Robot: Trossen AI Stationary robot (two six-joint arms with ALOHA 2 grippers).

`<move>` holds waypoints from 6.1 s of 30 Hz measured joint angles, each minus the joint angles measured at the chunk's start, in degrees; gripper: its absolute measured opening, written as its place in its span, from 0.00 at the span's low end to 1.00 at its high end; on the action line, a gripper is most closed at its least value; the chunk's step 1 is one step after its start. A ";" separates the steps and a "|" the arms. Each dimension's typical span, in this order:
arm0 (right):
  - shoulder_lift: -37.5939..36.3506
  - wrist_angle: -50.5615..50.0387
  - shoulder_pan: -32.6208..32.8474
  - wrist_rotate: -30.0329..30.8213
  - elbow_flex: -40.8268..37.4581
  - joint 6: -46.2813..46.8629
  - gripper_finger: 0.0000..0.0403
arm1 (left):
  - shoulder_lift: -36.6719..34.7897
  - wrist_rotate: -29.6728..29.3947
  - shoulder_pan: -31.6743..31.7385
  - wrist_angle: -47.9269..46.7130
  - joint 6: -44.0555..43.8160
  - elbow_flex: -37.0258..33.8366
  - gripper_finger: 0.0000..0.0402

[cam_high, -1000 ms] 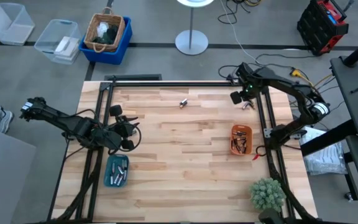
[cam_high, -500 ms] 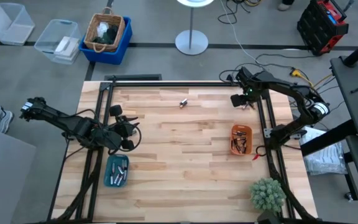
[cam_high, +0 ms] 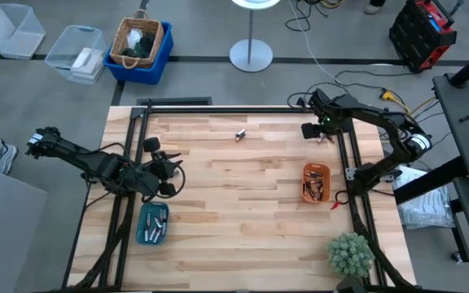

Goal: Sort batteries
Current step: Put the black battery into the orange bin

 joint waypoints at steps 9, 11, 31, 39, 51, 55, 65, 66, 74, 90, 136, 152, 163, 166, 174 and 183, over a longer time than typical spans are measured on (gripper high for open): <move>0.00 2.07 0.00 -1.18 -2.13 5.27 0.46 | 0.00 0.02 0.02 -0.55 -0.21 -0.09 0.19; 0.00 2.81 0.00 -1.20 -2.41 6.04 0.47 | 0.00 0.02 0.00 -0.87 -0.22 -0.09 0.19; 0.13 6.42 0.42 -0.44 -4.28 9.47 0.48 | 0.00 0.02 0.02 -1.58 -0.22 -0.11 0.19; 1.20 7.57 0.51 0.13 -4.65 9.53 0.49 | 0.00 -0.04 0.02 -1.88 0.16 -0.11 0.19; 1.20 7.74 0.64 0.59 -4.92 9.19 0.49 | 0.00 -0.15 0.00 -1.95 0.20 -0.11 0.19; 1.20 8.45 0.64 0.79 -4.92 10.05 0.48 | 0.00 -0.15 0.00 -1.95 0.20 -0.11 0.19; 1.20 8.53 1.00 1.57 -5.99 6.37 0.50 | 0.00 -0.17 0.01 -1.97 0.21 -0.11 0.19; 1.20 8.75 1.16 1.75 -6.20 5.89 0.50 | 0.00 -0.17 0.00 -1.97 0.21 -0.11 0.19; 1.20 9.28 1.38 2.18 -6.53 4.91 0.51 | 0.00 -0.20 0.01 -1.97 0.24 -0.11 0.19; 1.20 9.92 1.25 2.28 -6.66 4.95 0.49 | 0.00 -0.20 0.00 -1.95 0.24 -0.11 0.19; 3.91 11.36 2.63 5.33 -6.84 7.19 0.38 | 0.00 -0.20 0.00 -1.95 0.28 -0.11 0.19; 3.91 12.34 2.61 4.04 -6.73 7.56 0.28 | -0.02 -0.20 0.00 -1.92 0.70 -0.11 0.19; 3.91 11.69 2.61 4.08 -6.73 6.14 0.15 | 0.00 -0.20 0.00 -1.92 1.07 -0.11 0.19; 3.87 11.62 2.63 4.13 -6.79 5.57 0.11 | 0.00 -0.20 0.00 -1.92 1.07 -0.11 0.19; 3.74 9.85 2.63 2.31 -6.77 0.73 0.07 | 0.00 -0.20 0.02 -1.90 1.07 -0.11 0.19; 3.73 9.72 2.63 0.97 -6.77 -0.23 0.04 | -0.01 -0.20 0.01 -1.57 1.07 -0.11 0.19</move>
